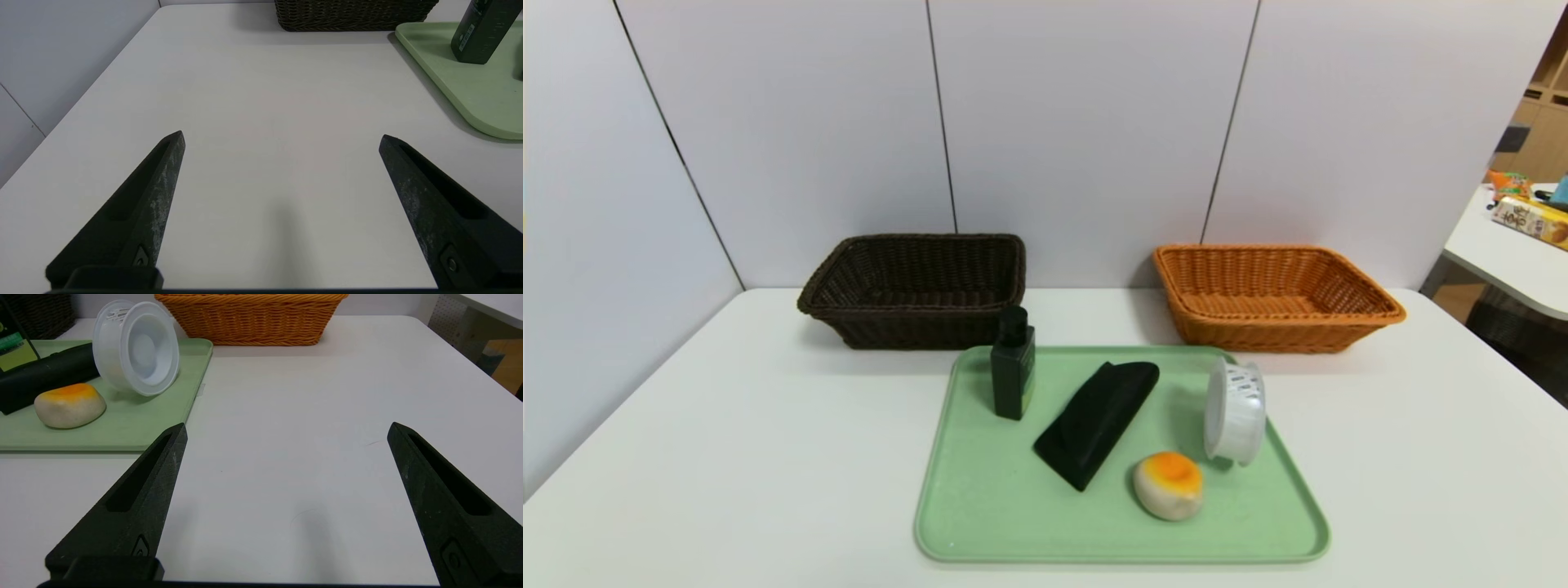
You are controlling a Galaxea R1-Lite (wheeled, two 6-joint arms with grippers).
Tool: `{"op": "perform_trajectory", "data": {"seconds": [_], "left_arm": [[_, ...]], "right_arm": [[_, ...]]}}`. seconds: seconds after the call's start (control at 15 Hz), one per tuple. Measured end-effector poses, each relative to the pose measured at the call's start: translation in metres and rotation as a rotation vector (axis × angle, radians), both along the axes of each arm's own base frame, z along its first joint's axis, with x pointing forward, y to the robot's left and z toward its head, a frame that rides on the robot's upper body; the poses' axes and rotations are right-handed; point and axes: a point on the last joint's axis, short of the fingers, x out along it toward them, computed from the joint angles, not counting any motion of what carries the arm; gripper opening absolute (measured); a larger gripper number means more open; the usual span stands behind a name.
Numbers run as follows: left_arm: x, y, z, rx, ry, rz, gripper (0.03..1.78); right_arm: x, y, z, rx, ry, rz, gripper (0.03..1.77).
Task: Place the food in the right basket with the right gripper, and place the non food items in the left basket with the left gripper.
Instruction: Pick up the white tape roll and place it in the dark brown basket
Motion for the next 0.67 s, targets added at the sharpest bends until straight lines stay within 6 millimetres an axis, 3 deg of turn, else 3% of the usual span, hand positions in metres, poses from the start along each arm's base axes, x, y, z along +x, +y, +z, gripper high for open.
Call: {"op": "perform_trajectory", "data": {"seconds": [0.67], "left_arm": [[0.0,0.0,0.0,0.018,0.0,0.0,1.69]], "right_arm": [[0.0,0.0,0.0,-0.001,0.001,0.0,1.69]]}}
